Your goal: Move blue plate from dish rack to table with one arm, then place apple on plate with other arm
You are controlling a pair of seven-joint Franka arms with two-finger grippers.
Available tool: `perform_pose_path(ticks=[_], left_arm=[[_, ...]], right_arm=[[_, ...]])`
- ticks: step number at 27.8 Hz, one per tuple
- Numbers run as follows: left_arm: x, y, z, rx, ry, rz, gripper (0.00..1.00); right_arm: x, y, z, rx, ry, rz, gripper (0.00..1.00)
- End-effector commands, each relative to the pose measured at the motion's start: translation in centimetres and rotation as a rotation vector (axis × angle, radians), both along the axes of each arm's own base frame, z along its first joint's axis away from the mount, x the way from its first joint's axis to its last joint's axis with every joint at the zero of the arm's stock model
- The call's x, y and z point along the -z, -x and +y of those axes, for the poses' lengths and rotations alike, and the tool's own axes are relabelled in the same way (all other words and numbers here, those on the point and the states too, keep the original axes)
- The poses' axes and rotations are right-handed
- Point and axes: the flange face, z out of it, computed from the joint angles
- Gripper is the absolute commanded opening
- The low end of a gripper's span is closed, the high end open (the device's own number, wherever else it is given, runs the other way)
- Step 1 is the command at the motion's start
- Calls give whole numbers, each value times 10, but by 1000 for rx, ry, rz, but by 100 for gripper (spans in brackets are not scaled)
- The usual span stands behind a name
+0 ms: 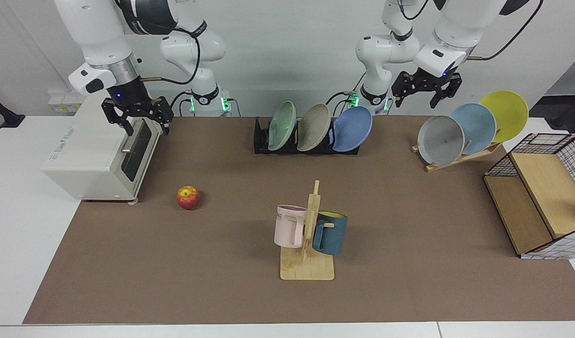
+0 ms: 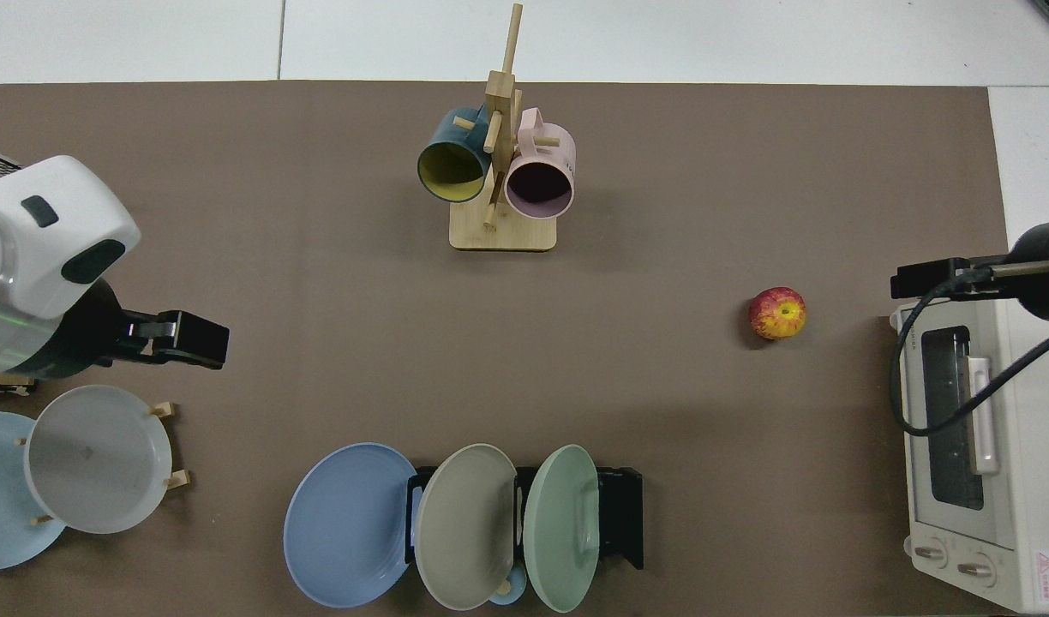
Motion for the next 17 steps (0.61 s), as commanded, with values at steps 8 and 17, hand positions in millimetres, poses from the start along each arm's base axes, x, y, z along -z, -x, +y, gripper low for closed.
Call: perform_pose_path(ticks=[8, 17], left_arm=[[-14, 0, 4, 9, -2, -21, 100], [5, 23, 2, 11, -3, 3, 100]], right_arm=[[0, -2, 2, 31, 16, -4, 100], [18, -14, 4, 30, 14, 37, 100]])
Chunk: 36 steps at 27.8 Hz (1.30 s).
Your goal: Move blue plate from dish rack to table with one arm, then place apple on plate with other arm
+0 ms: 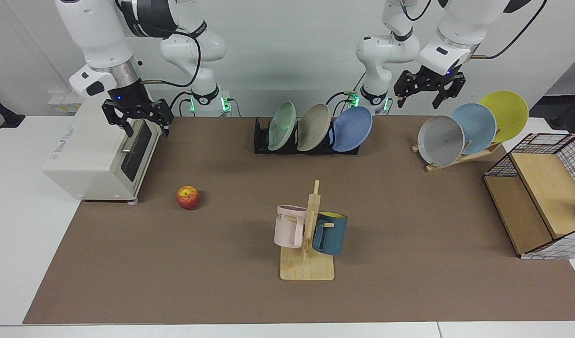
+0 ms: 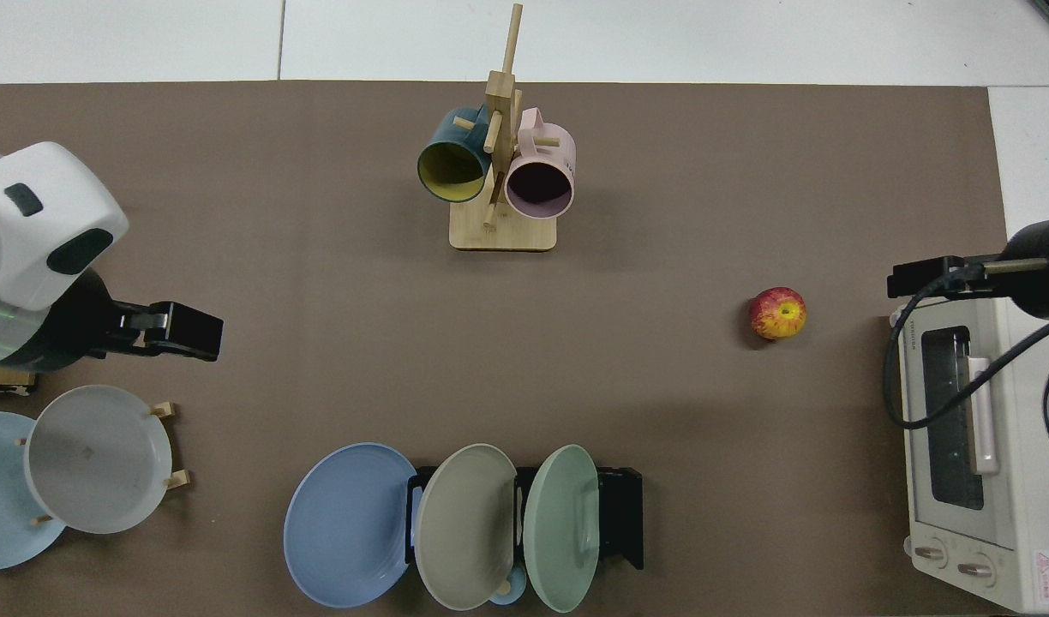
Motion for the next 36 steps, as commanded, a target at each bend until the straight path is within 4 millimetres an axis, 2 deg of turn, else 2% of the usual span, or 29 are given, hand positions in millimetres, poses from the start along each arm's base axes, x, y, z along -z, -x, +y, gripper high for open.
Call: perform_pose_path(ticks=[1, 5, 7, 10, 13, 15, 18, 21, 26, 30, 32, 34, 35, 36], left_arm=[[19, 33, 0, 15, -10, 24, 100], [59, 63, -6, 30, -34, 48, 100], [72, 75, -5, 35, -27, 43, 100], [89, 83, -2, 70, -13, 68, 100], [123, 89, -6, 76, -19, 115, 100], [149, 94, -11, 75, -8, 131, 100], [164, 105, -11, 59, 30, 95, 100], [189, 112, -16, 63, 33, 118, 100], [218, 124, -22, 73, 28, 143, 100], [230, 131, -24, 65, 48, 173, 100], [246, 139, -31, 82, 33, 201, 100], [252, 144, -33, 88, 26, 205, 99], [252, 143, -34, 90, 24, 205, 98], [252, 143, -35, 93, 24, 200, 90]], right_arm=[[13, -15, 3, 19, 10, 27, 100], [27, -27, 4, 21, 13, 22, 100], [39, -33, 5, 17, 14, 10, 100], [74, -40, 9, 9, 22, 55, 100], [108, -50, 8, 2, 28, 72, 100], [131, -46, 10, 3, 28, 78, 100], [158, -44, 12, 5, 26, 43, 100], [191, -39, 16, -2, 27, 50, 100], [225, -33, 16, -6, 33, 56, 100], [246, -32, 16, -5, 36, 68, 100], [264, -34, 17, -4, 39, 88, 100], [280, -35, 16, -3, 42, 96, 100], [286, -35, 16, -4, 41, 97, 100], [292, -34, 16, -5, 43, 99, 100]])
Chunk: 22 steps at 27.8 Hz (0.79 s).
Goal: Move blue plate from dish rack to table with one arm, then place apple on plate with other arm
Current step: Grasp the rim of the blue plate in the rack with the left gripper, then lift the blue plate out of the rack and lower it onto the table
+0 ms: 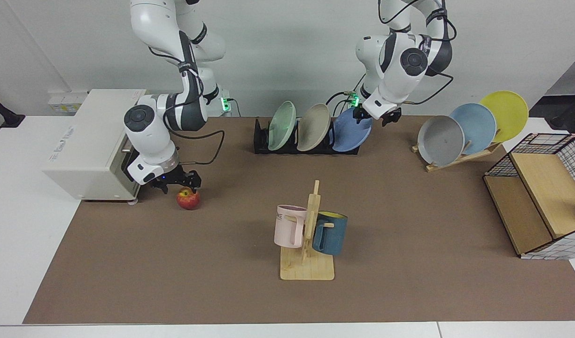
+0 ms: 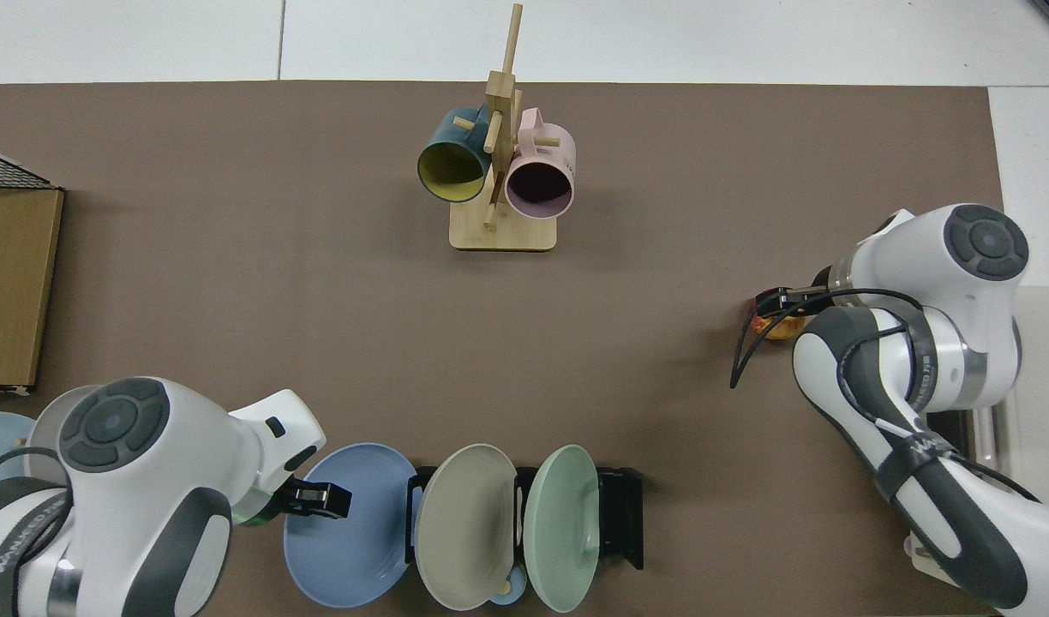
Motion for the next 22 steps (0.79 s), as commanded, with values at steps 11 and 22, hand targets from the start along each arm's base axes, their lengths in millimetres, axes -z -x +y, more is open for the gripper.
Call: perform_pose_path(ticks=[11, 22], left_arm=[[-7, 13, -7, 26, -12, 3, 0], [-122, -22, 11, 43, -79, -101, 0]], right_arm=[[53, -2, 3, 7, 21, 17, 0], [8, -15, 8, 1, 20, 46, 0]])
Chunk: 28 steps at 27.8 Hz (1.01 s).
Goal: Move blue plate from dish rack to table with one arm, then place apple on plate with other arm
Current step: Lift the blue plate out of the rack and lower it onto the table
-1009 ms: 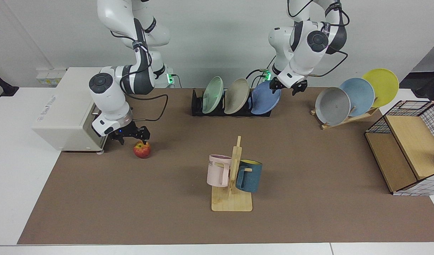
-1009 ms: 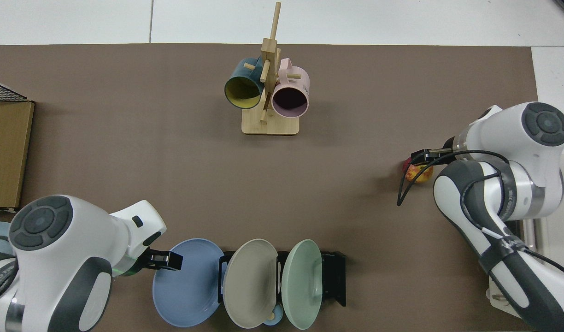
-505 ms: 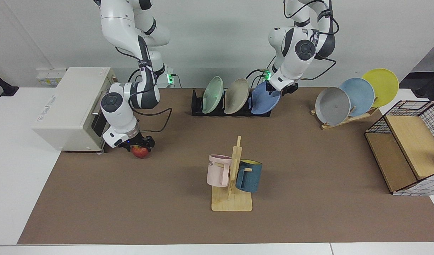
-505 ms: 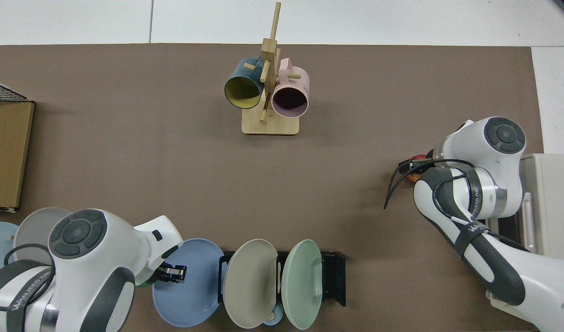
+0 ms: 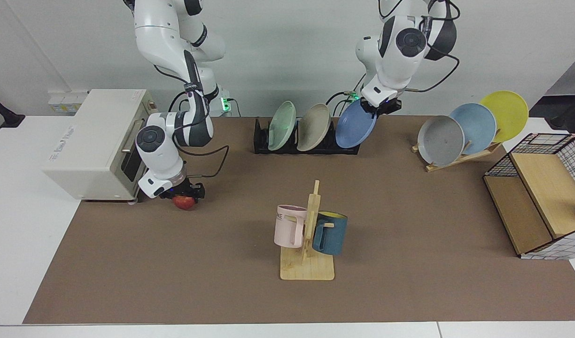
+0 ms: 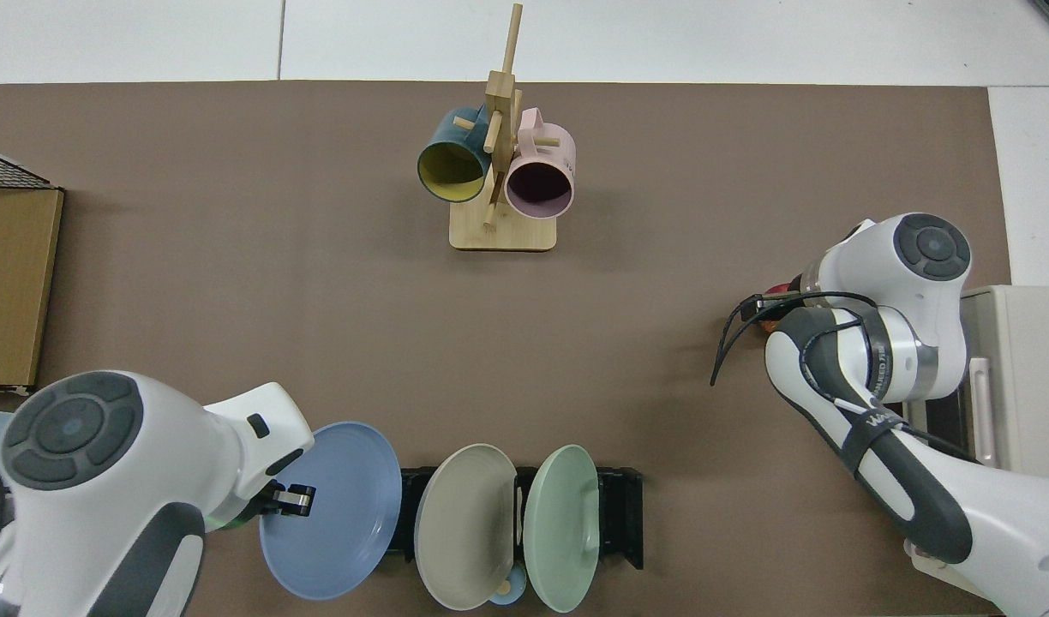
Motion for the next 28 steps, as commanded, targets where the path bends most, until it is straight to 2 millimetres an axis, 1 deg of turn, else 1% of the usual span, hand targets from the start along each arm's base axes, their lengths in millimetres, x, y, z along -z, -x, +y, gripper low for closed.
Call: perform_pose_path(ticks=[1, 4, 7, 9, 11, 14, 16, 17, 19, 22, 24, 26, 27, 28], left_arm=[[-55, -19, 22, -24, 1, -52, 0], [-59, -39, 28, -11, 40, -85, 0], [-53, -66, 43, -50, 108, -154, 0], [-39, -78, 39, -81, 184, -159, 0], [-18, -93, 36, -107, 256, -150, 0], [4, -112, 34, -137, 310, -176, 0], [15, -119, 32, -173, 355, -191, 0], [23, -121, 36, -196, 384, -183, 0], [49, -127, 38, -226, 455, -142, 0], [84, -136, 31, -264, 523, -120, 0], [99, -141, 25, -282, 529, -139, 0], [112, -142, 15, -278, 527, -139, 0], [117, -142, 9, -272, 525, -139, 0], [116, -141, 6, -267, 526, -144, 0]], right_arm=[[-49, -10, 4, 8, 11, 27, 0], [-80, -12, 15, -6, 7, 45, 0], [-110, -8, 13, -6, 6, 36, 0], [-124, -5, 13, -6, 4, 28, 0], [-138, -1, 12, -10, 2, 19, 0], [-161, 8, 13, -7, -5, 17, 0], [-178, 9, 13, -6, -7, 18, 0], [-186, 8, 13, -6, -11, 23, 0], [-203, 8, 12, -3, -15, 34, 0], [-225, 11, 11, -4, -18, 27, 0], [-230, 13, 10, -4, -19, 17, 0], [-229, 13, 10, -4, -20, 14, 0], [-230, 14, 10, -2, -21, 11, 0], [-230, 14, 10, -2, -21, 10, 0]])
